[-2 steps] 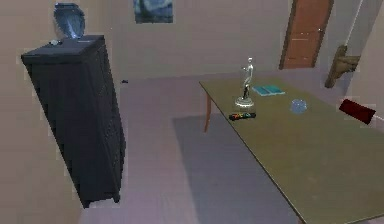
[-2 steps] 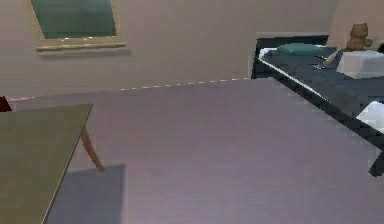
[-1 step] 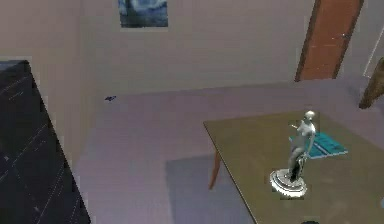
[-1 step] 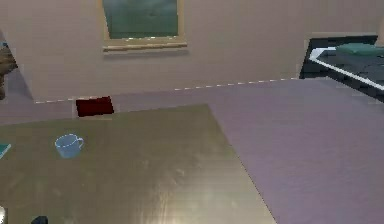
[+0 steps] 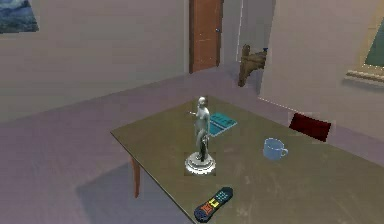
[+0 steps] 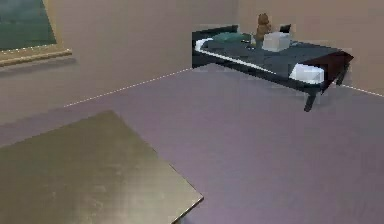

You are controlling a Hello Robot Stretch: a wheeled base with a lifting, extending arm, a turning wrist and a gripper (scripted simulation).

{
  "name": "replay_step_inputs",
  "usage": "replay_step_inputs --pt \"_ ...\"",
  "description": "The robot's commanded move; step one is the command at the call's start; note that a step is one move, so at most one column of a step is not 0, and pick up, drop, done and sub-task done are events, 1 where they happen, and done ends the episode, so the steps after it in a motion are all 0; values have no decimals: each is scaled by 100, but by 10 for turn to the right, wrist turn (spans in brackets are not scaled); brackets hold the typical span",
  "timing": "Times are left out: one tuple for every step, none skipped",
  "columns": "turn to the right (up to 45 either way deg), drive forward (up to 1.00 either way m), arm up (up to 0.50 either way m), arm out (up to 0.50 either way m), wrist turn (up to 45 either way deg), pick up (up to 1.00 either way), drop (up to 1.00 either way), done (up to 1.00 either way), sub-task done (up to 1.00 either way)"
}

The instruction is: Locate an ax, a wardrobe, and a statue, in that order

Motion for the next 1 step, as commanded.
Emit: replay_step_inputs --pt "0 0 0 0 0 0 0 100 0"
